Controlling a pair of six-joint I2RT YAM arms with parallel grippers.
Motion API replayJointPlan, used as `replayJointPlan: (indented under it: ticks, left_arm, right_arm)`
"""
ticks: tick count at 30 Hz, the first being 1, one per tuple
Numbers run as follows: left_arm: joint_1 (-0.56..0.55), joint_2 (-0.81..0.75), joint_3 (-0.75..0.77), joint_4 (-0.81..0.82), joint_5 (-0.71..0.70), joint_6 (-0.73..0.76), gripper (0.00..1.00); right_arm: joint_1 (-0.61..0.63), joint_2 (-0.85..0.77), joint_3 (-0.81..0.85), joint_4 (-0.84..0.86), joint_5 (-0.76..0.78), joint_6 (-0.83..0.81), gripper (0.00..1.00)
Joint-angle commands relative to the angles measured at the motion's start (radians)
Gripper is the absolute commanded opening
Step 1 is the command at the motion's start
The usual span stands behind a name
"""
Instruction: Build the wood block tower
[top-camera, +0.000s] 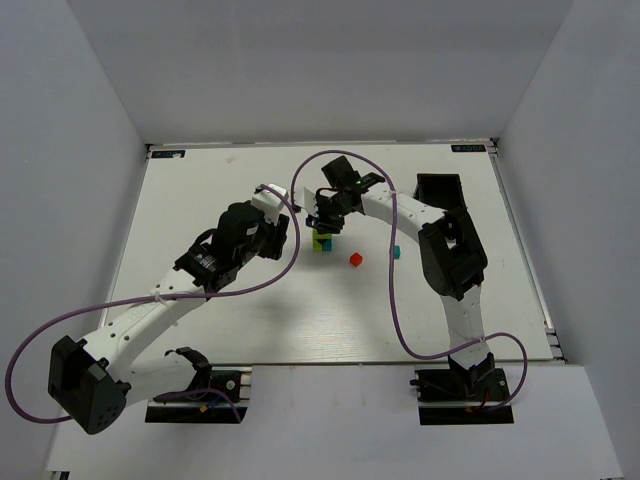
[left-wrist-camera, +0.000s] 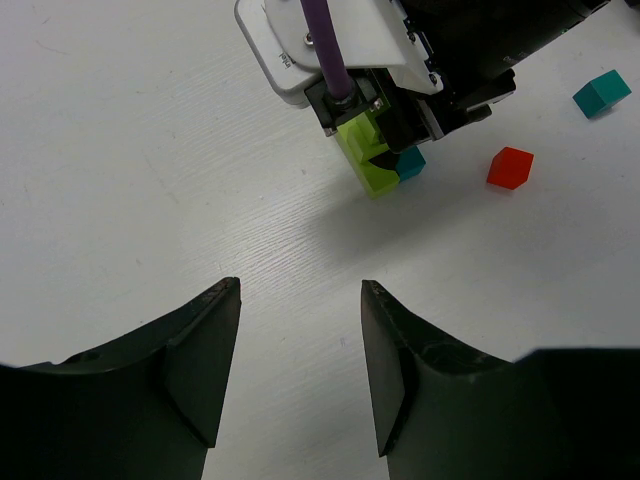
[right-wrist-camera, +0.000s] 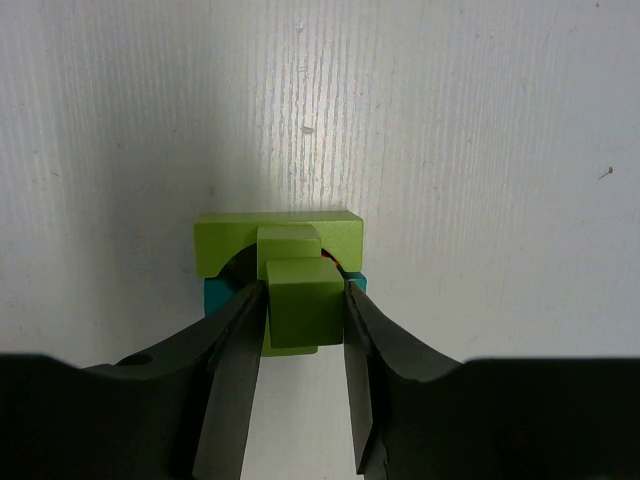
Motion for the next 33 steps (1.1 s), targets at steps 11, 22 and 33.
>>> replayJointPlan:
  ticks: [11, 22, 33]
  left_arm:
    - [0.006, -0.013, -0.003, 0.008, -0.006, 0.005, 0.62]
    - [0.006, -0.013, -0.003, 0.008, -0.006, 0.005, 0.62]
    - [0.006, -0.013, -0.003, 0.008, -0.006, 0.005, 0.62]
  right_arm:
    - [-0.004, -0.068, -0.015, 0.003, -0.016, -0.014, 0.36]
    - [-0.004, -0.066, -0.019, 0.000, -0.013, -0.016, 0.35]
    - [-0.008, -0.074, -0.022, -0.003, -0.012, -0.016, 0.33]
